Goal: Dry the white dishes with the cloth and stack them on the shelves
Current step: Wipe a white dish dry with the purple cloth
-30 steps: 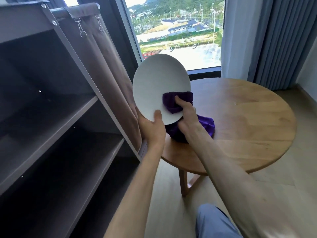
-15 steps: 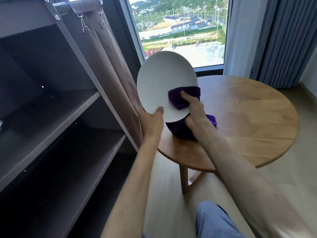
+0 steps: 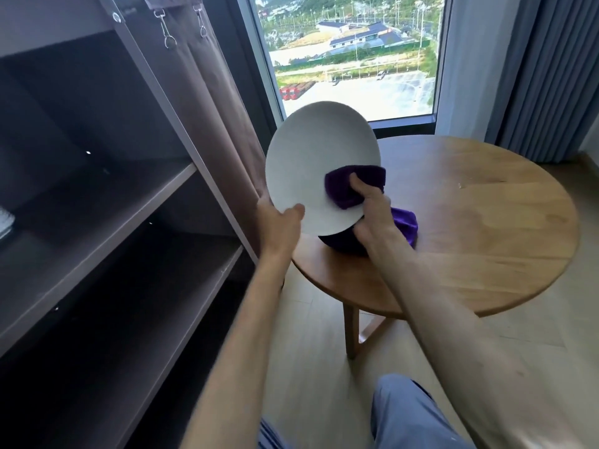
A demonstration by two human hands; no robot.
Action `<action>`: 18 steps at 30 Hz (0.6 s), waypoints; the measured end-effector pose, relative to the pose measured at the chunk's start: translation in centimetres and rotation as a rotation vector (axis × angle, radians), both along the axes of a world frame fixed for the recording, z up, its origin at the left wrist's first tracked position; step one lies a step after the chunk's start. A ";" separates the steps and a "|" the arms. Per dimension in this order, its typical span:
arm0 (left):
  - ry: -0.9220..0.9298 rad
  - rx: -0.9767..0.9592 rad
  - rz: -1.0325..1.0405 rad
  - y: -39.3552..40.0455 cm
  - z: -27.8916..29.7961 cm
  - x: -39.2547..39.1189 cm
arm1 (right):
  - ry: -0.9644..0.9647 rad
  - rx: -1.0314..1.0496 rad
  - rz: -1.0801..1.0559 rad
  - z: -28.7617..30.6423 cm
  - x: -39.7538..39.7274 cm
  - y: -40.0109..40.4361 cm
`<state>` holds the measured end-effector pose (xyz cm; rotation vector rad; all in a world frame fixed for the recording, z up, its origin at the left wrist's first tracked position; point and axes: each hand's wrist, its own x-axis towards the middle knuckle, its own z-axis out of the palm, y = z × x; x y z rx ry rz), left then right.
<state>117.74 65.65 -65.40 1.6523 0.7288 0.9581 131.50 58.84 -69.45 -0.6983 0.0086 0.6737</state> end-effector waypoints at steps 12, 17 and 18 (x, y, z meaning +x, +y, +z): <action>-0.027 -0.024 -0.027 0.0 0.0 0.1 | -0.052 -0.004 -0.017 0.7 0.3 -0.5; -0.127 0.019 0.009 0.7 2.3 0.7 | -0.003 -0.013 -0.048 1.8 0.1 -0.3; -0.203 -0.052 0.053 -0.8 1.4 1.3 | 0.041 0.006 -0.056 1.9 -0.5 0.4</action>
